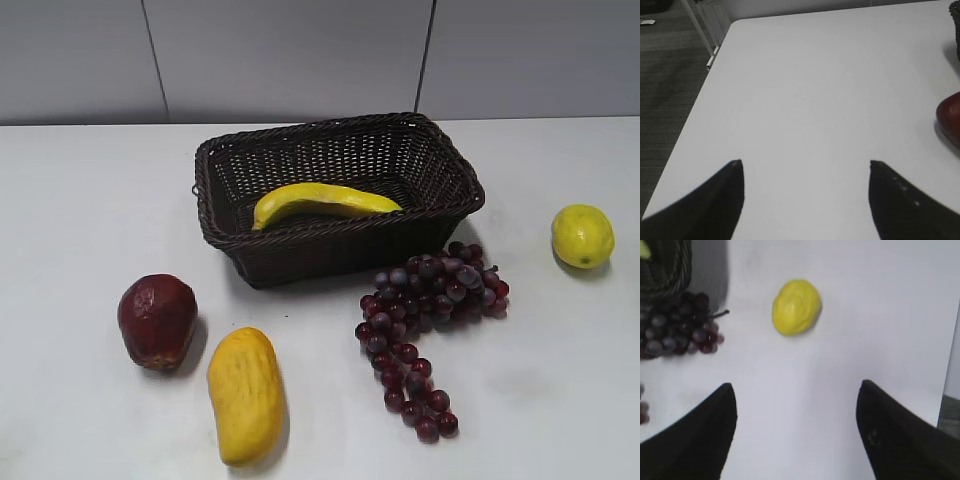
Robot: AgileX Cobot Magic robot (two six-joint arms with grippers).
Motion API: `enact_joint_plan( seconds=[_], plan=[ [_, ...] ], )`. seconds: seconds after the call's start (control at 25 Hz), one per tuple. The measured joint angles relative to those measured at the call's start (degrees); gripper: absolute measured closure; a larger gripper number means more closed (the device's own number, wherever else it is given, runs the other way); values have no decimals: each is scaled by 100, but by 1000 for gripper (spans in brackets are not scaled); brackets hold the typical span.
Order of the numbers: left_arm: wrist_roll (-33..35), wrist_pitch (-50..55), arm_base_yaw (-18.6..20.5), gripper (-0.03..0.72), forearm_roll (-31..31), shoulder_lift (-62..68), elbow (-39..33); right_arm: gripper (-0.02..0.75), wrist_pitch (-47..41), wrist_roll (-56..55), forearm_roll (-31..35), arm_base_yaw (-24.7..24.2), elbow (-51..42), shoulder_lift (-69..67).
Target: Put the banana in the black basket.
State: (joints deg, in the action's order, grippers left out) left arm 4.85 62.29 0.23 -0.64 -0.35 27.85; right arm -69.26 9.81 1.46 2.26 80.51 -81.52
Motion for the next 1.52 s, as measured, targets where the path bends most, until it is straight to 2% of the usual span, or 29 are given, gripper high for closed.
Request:
enact_joint_plan(
  seconds=[0.28, 0.52, 0.76, 1.16, 1.52],
  plan=[
    [0, 0, 0, 113, 0, 0, 0, 173, 220, -28, -33, 0, -2239, 2128],
    [0, 0, 0, 113, 0, 0, 0, 173, 811, -41, -146, 0, -3736, 3672],
    [0, 0, 0, 113, 0, 0, 0, 173, 896, -41, -146, 0, -4927, 4980],
    [0, -5, 0, 113, 0, 0, 0, 173, 910, -218, -196, 0, -5124, 6683],
    [0, -5, 0, 113, 0, 0, 0, 173, 916, -223, -205, 0, -5142, 7529]
  ],
)
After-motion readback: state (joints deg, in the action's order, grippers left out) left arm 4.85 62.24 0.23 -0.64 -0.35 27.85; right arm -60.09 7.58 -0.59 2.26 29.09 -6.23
